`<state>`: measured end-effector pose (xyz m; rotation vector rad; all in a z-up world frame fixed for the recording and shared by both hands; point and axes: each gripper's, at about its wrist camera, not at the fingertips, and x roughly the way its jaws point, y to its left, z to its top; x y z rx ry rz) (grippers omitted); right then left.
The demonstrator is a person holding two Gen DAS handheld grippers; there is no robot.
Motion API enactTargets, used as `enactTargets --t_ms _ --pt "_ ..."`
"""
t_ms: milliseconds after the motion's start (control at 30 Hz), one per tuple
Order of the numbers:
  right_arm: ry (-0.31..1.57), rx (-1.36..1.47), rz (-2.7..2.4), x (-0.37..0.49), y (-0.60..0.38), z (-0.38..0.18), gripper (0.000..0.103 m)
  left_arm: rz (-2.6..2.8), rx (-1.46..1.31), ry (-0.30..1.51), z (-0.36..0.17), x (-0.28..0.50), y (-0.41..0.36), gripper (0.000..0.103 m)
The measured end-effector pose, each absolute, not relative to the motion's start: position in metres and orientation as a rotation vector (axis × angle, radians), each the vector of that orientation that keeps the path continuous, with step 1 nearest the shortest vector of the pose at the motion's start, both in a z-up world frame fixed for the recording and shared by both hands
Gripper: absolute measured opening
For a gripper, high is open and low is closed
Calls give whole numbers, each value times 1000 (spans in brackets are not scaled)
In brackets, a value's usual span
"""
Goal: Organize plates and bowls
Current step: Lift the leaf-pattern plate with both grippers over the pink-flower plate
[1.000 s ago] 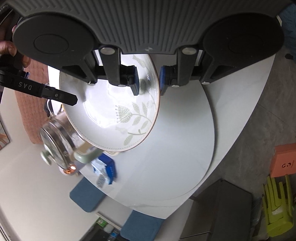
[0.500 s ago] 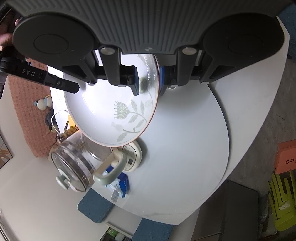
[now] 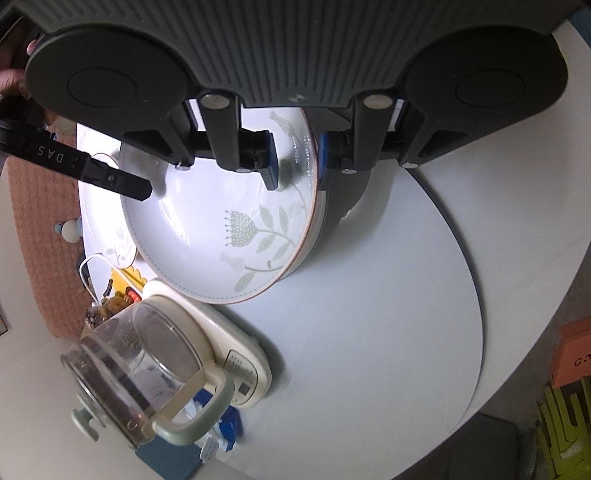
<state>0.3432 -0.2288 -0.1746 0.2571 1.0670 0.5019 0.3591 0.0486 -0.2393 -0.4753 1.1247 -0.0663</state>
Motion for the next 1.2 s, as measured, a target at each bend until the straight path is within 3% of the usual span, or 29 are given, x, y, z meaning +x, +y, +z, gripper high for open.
enactTargets --t_ms 1200 --pt "1120 182 448 370 -230 -205 18 -52 -483 1234 -265 393 32 25"
